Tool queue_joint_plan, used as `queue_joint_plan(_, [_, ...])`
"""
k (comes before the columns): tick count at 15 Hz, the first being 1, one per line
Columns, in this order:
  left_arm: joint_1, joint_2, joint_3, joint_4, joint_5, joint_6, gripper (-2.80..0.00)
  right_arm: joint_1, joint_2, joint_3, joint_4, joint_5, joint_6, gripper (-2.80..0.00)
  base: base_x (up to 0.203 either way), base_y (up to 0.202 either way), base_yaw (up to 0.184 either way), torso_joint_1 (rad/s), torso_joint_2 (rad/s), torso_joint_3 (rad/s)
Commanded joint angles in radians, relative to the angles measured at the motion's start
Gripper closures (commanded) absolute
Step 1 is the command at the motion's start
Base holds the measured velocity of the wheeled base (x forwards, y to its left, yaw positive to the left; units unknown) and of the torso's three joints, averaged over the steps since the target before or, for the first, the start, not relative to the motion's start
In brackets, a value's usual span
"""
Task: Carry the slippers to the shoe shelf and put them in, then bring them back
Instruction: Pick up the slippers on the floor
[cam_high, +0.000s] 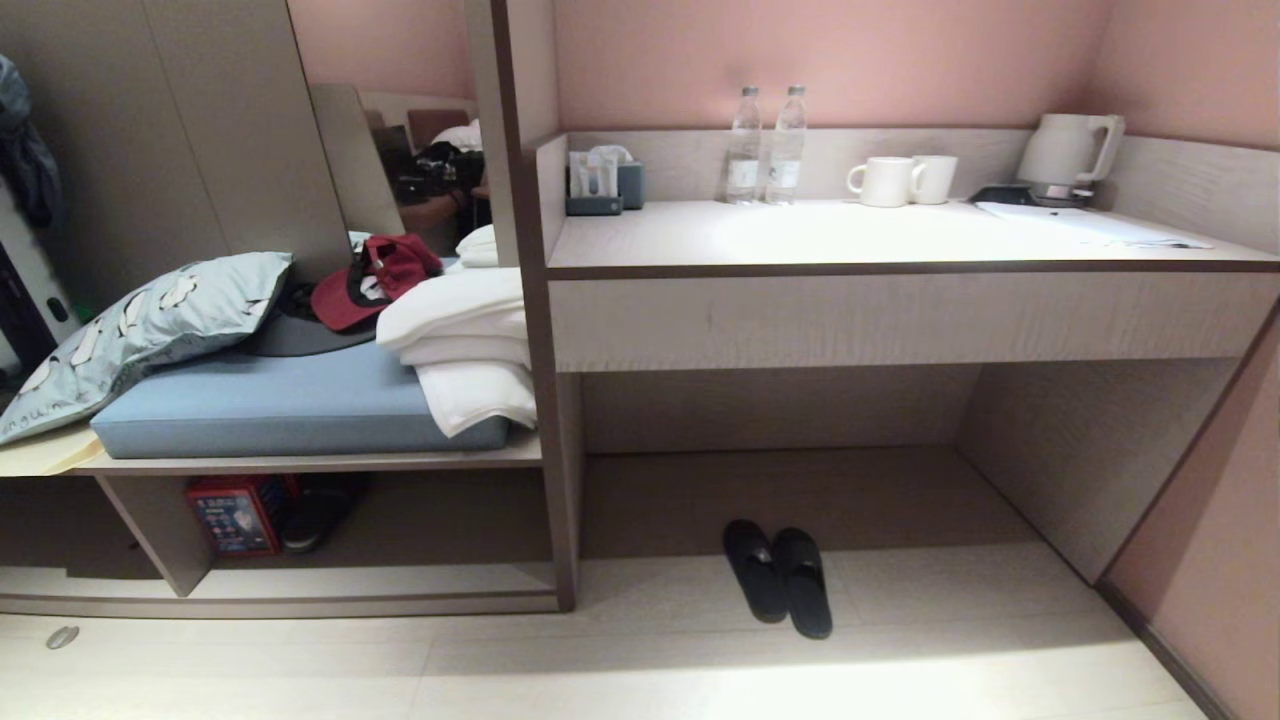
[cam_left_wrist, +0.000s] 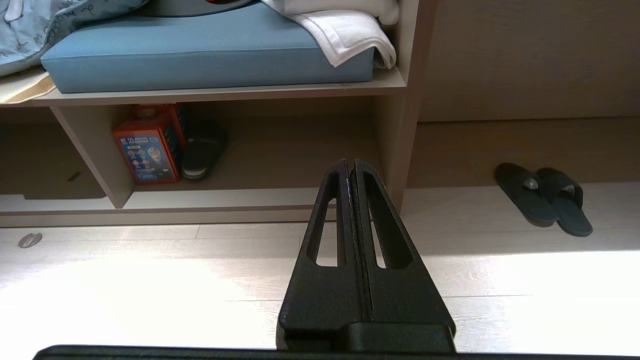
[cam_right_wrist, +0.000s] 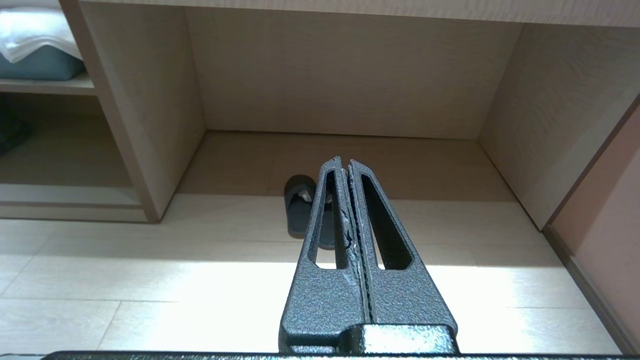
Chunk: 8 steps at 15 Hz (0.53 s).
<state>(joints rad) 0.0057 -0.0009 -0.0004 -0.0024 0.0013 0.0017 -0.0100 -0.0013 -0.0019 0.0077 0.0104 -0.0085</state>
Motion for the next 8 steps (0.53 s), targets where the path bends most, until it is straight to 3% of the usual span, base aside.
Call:
queue_joint_plan(1, [0.000, 0.001, 0.000, -0.001, 0.000, 0.000, 0.00, 0.001, 0.000, 0.000, 0.000, 0.000, 0.000, 0.00, 0.000, 0.000, 0.000, 0.000, 0.00, 0.000])
queue_joint_plan(8, [0.000, 0.001, 0.000, -0.001, 0.000, 0.000, 0.00, 0.000, 0.000, 0.000, 0.000, 0.000, -0.001, 0.00, 0.000, 0.000, 0.000, 0.000, 0.00, 0.000])
